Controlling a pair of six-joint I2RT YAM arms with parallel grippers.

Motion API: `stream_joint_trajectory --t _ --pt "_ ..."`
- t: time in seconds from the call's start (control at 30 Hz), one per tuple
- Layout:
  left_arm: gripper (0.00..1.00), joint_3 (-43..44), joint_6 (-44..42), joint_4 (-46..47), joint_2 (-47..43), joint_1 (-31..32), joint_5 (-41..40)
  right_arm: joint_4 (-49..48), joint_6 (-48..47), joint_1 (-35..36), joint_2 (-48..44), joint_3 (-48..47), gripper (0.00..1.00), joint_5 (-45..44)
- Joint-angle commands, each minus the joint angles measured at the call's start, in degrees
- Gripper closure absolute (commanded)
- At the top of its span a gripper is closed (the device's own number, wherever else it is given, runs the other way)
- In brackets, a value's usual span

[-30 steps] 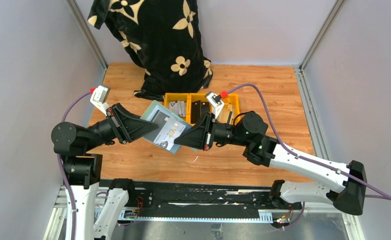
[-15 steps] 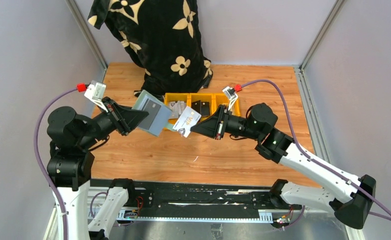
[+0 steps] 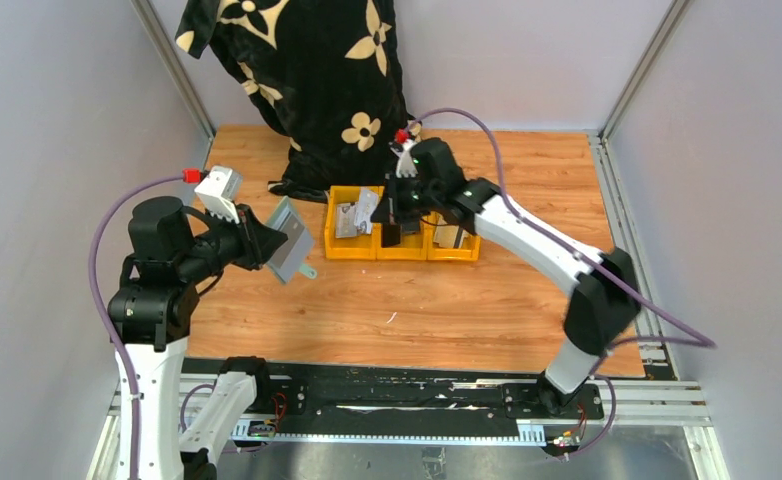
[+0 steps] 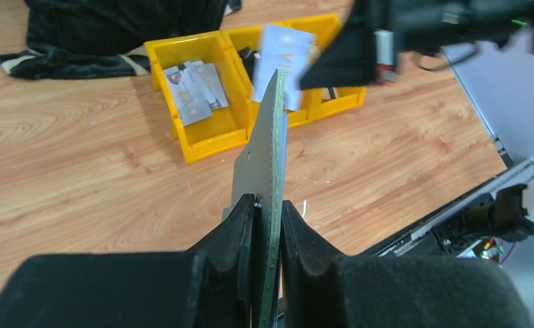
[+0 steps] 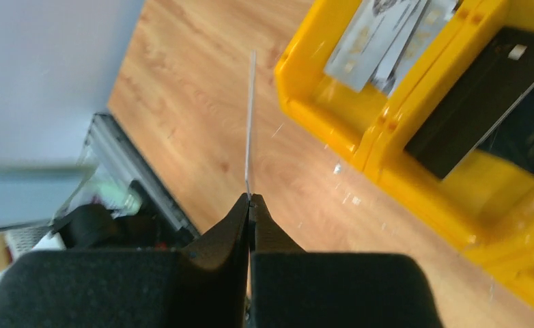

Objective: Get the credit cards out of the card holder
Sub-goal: Place the credit card in the storage box.

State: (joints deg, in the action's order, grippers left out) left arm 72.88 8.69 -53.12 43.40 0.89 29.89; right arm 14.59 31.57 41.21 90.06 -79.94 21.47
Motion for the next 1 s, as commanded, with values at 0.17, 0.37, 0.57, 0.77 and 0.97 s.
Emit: stream_joint_trajectory --t 0.17,0.37,0.57,0.77,0.97 --pt "1.0 -1.6 -1.8 0.2 -1.1 0.1 12.8 14.4 -9.6 -1.0 27.5 -27.1 1.0 -2.5" --pt "1.0 -1.2 -0.5 0.2 -1.4 0.1 16.8 14.7 -8.4 -1.5 35.9 -34.3 1.0 -1.9" --pt "1.0 -1.8 0.6 0.2 -1.8 0.1 19.4 12.9 -6.0 -1.6 42.4 -39.3 1.0 -1.0" --pt "1.0 -2.3 1.5 0.2 -2.3 0.1 21.6 11.9 -4.3 -1.9 44.4 -41.0 0.97 -2.9" --pt "1.0 -1.2 1.9 0.2 -2.4 0.1 23.2 10.8 -3.2 -2.0 39.1 -39.0 0.68 -5.5"
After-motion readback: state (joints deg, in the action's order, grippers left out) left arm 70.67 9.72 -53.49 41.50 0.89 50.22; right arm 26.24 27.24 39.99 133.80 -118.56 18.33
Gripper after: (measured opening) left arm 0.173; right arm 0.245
